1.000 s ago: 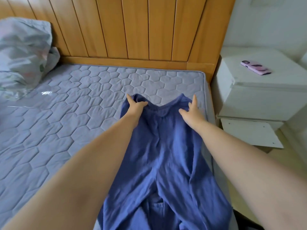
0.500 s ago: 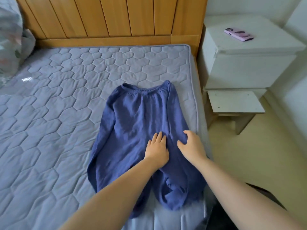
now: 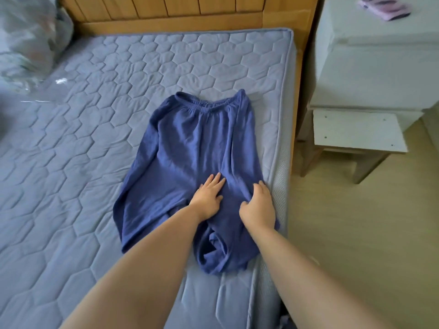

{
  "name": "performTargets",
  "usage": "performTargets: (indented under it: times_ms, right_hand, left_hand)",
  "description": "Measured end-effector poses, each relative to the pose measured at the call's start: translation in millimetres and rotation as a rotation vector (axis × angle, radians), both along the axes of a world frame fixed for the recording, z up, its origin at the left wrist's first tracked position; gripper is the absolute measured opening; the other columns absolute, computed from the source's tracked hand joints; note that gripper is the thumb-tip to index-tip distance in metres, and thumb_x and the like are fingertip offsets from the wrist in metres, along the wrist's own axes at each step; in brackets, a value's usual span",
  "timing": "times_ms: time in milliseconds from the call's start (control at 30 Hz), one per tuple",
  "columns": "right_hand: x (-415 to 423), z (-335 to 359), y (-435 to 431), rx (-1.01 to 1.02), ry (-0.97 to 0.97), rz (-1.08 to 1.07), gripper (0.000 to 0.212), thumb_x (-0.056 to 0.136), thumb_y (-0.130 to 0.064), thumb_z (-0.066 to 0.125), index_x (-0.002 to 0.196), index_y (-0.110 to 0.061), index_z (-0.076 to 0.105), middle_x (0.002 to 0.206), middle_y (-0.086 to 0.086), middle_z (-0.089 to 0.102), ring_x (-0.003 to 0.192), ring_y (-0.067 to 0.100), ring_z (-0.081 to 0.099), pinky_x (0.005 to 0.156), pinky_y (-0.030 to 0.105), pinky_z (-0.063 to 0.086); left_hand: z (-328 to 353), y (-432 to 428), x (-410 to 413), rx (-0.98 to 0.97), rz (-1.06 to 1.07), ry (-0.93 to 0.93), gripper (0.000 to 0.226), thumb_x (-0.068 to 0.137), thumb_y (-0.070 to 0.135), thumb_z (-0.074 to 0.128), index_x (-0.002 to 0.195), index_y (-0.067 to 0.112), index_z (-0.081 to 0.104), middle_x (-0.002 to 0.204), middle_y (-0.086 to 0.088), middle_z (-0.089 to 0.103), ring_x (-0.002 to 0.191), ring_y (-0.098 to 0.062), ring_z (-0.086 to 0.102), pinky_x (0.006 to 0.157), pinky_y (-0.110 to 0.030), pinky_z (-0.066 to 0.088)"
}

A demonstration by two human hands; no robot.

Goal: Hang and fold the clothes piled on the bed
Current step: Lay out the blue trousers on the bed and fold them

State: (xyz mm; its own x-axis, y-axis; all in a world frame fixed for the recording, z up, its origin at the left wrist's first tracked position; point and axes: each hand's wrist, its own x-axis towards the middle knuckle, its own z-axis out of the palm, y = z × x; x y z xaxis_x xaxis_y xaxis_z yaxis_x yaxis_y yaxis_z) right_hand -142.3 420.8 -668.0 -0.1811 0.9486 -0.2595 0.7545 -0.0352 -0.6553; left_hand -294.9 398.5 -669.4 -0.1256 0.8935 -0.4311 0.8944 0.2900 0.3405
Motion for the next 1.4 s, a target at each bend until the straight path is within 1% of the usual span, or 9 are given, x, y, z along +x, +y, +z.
performTargets:
  times_ms: [200,367,500,633,700,867,1000,1200,1400]
  right_hand:
    - [1.0,0.4,-10.2,0.162,0.012,-0.228,0.049,0.082,0.002,0.051,0.131,-0.006,0.047,0.129,0.012,0.051,0.122,0.03,0.043,0.097,0.038,0.039]
    - [13.7,7.8,-57.7,0.096,0.048,-0.304,0.046,0.081,-0.007,0.054,0.126,-0.011,0.048,0.114,0.008,0.059,0.104,0.033,0.056,0.078,0.036,0.047]
    - [39.6,7.9,-112.3,0.0,0.327,-0.484,0.018,0.08,-0.003,0.052,0.097,-0.007,0.055,0.088,0.007,0.059,0.081,0.03,0.054,0.064,0.029,0.033]
    - [58.9,3.9,-124.7,-0.13,0.604,-0.594,0.013,0.081,-0.003,0.052,0.073,0.007,0.053,0.065,0.013,0.05,0.066,0.024,0.045,0.059,0.03,0.03]
    - [66.0,11.5,-129.6,-0.333,0.98,-0.663,0.016,0.087,-0.004,0.05,0.072,0.001,0.054,0.056,0.006,0.058,0.059,0.019,0.054,0.057,0.03,0.043]
    - [99.2,45.2,-139.6,-0.579,1.481,-0.643,0.025,0.1,-0.025,0.039,0.098,-0.012,0.06,0.084,0.004,0.068,0.083,0.016,0.06,0.079,0.029,0.047]
    - [112.1,43.6,-137.8,-0.543,1.242,-0.668,0.032,0.1,-0.033,0.038,0.107,-0.009,0.058,0.102,0.008,0.061,0.086,0.017,0.058,0.077,0.03,0.045]
    - [93.6,23.7,-158.9,-0.479,0.632,-0.418,0.025,0.095,-0.041,0.05,0.097,-0.018,0.058,0.083,0.001,0.06,0.073,0.016,0.055,0.058,0.026,0.04]
    - [97.2,27.1,-164.0,-0.428,0.734,-0.37,0.019,0.09,-0.004,0.058,0.073,-0.011,0.058,0.065,0.003,0.061,0.06,0.014,0.053,0.054,0.022,0.039]
  left_hand:
    - [-11.0,-9.9,3.7,0.081,-0.009,0.07,0.058,0.102,0.016,0.034,0.153,0.019,0.007,0.161,0.005,-0.005,0.147,-0.015,-0.007,0.118,-0.037,0.003]
    - [1.8,-60.0,19.8,0.356,0.239,-0.291,0.045,0.095,0.005,0.046,0.138,0.015,0.043,0.151,0.003,0.032,0.139,-0.014,0.029,0.11,-0.017,0.021]
    - [12.8,-134.8,23.5,0.665,0.061,-0.249,0.023,0.091,0.031,0.047,0.091,0.012,0.06,0.096,0.002,0.057,0.092,-0.014,0.047,0.088,-0.031,0.041]
    - [2.8,-170.2,25.8,0.329,-0.278,-0.068,0.064,0.077,0.053,0.064,0.125,0.012,0.057,0.128,0.0,0.05,0.118,-0.016,0.042,0.104,-0.022,0.03]
    - [3.7,-170.9,32.2,0.365,-0.249,0.0,0.044,0.08,0.037,0.068,0.114,0.009,0.064,0.121,-0.004,0.053,0.113,-0.024,0.046,0.099,-0.031,0.036]
    - [31.2,-166.3,64.4,0.263,0.266,-0.569,0.021,0.093,0.011,0.056,0.073,0.01,0.052,0.071,-0.009,0.051,0.073,-0.021,0.047,0.062,-0.028,0.035]
    - [56.6,-172.2,75.9,-0.066,0.748,-1.285,0.023,0.101,0.022,0.043,0.099,0.01,0.062,0.089,-0.011,0.063,0.074,-0.022,0.06,0.054,-0.027,0.053]
    - [43.7,-187.8,69.5,-0.045,0.661,-0.726,0.037,0.092,0.038,0.059,0.1,0.003,0.067,0.09,-0.011,0.063,0.082,-0.024,0.058,0.065,-0.028,0.045]
    - [38.2,-204.8,65.7,-0.208,0.389,-1.217,0.026,0.077,0.025,0.069,0.094,0.006,0.067,0.088,-0.01,0.071,0.082,-0.021,0.067,0.073,-0.027,0.054]
